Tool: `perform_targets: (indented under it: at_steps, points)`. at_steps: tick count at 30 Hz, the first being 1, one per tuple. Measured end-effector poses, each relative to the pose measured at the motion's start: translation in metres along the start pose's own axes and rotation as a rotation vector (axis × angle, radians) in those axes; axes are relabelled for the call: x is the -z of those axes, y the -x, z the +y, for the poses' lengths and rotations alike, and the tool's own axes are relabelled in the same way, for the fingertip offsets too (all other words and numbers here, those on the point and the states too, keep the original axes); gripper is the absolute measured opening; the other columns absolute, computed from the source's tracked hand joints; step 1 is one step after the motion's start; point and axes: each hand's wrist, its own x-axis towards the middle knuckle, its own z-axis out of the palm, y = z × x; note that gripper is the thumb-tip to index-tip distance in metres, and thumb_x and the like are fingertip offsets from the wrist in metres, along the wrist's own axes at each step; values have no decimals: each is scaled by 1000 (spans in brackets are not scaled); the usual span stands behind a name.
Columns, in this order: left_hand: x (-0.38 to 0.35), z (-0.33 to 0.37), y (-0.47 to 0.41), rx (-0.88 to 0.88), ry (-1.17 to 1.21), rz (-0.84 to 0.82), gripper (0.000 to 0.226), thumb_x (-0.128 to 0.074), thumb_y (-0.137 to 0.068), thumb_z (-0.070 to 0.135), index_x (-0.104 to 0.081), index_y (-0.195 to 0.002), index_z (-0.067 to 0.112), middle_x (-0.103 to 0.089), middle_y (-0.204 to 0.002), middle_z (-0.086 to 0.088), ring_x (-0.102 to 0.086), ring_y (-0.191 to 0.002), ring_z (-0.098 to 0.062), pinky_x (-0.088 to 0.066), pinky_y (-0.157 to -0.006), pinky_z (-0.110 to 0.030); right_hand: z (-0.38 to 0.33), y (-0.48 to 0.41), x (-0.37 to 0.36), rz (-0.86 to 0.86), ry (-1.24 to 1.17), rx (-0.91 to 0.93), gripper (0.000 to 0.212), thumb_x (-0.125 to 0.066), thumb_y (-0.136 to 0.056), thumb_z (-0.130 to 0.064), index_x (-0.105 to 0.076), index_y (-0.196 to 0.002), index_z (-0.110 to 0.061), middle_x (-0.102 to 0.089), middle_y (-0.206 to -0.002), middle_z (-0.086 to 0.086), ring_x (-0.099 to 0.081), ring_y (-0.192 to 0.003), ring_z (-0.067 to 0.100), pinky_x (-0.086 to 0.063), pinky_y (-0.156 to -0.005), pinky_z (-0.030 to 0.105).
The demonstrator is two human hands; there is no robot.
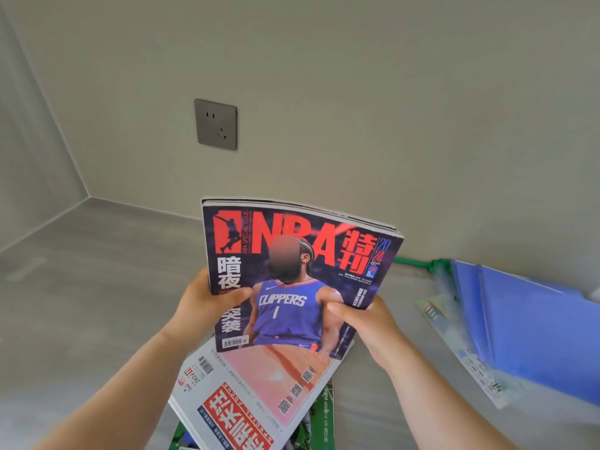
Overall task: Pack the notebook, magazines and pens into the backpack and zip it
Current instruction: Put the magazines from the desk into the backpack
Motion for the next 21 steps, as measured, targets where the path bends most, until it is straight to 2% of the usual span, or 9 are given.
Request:
perform_targets:
  at_steps: [3,5,7,11,14,16,18,19,21]
  points:
    - [0,-1,-2,21,4,-3,26,-61,-77,-9,-63,-73,17,-68,-47,17,-61,-44,4,-49,-44,-9,-8,8,1,-104,37,-25,37,-64,-65,-11,-65,-102,-4,-70,-54,-10,-62,-64,8,-51,-65,14]
    - [0,1,-2,16,-20,-11,28,-61,-78,-8,-63,-68,18,-67,-44,17,-60,-41,4,-48,-42,-8,-23,13,4,-94,70,37,35,-71,-70,-3,-59,-100,-18,-71,-80,-8,-64,-71,0,-50,-72,17]
    - [-1,1,0,4,-42,0,29,-62,-78,-7,-62,-65,19,-65,-42,19,-59,-40,5,-46,-41,-7,-47,17,10,51,114,154,59,-77,-66,-2,-47,-108,-29,-59,-103,-17,-58,-84,-13,-45,-76,7]
    - [-2,1,6,-16,-57,8,30,-62,-77,-7,-62,-65,20,-65,-42,20,-59,-39,5,-46,-40,-6,-113,25,16,219,446,494,94,-77,-65,-20,-23,-140,-26,-34,-129,-17,-31,-122,-2,-21,-88,-11]
    - [-1,2,11,-15,-47,8,31,-62,-77,-7,-62,-64,20,-65,-41,19,-59,-39,4,-46,-40,-7,-154,23,-7,42,1056,678,90,-77,-65,-31,-29,-140,-19,-31,-148,2,-25,-135,14,-12,-104,12]
    - [-1,2,14,-12,-46,5,30,-63,-77,-6,-63,-63,20,-65,-41,18,-59,-39,3,-46,-39,-7,-163,15,-27,-114,1440,668,83,-74,-68,-33,-32,-138,-16,-20,-154,8,-20,-140,21,-11,-113,29]
    - [-1,1,17,-15,-50,5,29,-63,-77,-5,-64,-64,20,-66,-43,18,-60,-40,3,-47,-40,-7,-164,5,-43,-211,1648,516,73,-73,-70,-32,-37,-131,-14,-38,-144,9,-39,-128,26,-33,-102,36]
    - [-1,1,19,-17,-44,6,27,-63,-77,-6,-65,-66,19,-66,-43,18,-60,-41,3,-47,-41,-8,-164,1,-48,-223,1682,433,65,-72,-71,-30,-41,-125,-12,-51,-130,8,-50,-111,27,-43,-83,33]
    - [-1,0,21,-24,-22,9,24,-63,-77,-6,-66,-71,16,-67,-44,18,-61,-42,3,-49,-42,-9,-167,-4,-51,-223,1669,354,41,-70,-74,-26,-47,-105,-12,-59,-96,4,-49,-82,25,-33,-50,24]
